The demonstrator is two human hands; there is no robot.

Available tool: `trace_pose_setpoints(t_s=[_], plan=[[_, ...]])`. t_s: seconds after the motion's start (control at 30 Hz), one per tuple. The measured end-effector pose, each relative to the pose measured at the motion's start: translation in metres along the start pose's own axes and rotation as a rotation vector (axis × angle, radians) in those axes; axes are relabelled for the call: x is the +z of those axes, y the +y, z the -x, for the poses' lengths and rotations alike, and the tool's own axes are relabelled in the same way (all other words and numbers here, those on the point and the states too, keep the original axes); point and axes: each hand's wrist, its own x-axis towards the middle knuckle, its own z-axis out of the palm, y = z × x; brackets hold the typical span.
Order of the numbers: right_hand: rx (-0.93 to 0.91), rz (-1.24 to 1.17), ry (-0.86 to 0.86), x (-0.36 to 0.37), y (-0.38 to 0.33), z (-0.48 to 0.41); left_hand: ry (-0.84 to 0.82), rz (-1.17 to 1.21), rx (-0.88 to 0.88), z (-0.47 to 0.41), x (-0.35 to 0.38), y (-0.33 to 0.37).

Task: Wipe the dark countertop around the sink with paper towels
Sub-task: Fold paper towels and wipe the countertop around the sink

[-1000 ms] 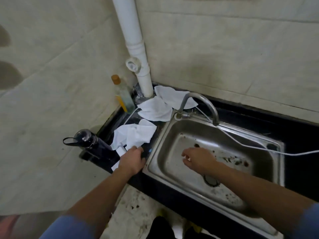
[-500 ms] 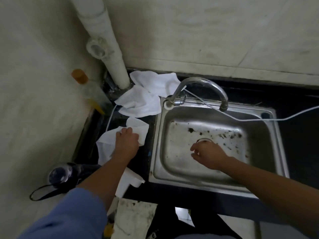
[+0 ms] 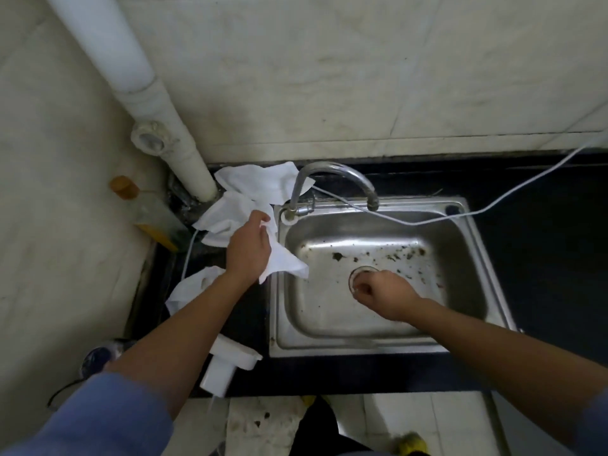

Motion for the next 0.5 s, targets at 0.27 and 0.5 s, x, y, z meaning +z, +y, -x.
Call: trace_pose_setpoints(t_s=[0.27,0.5], plan=[[0.227,-0.13,0.106,-0.01,0.121,0.135,-0.121,0.01,0.241,0.044,0.094,0.143],[0.456,-0.167,0.201,-0.007,0.245,0.275,-0.327,0.072,0.32,0.11,0.22,0.272]])
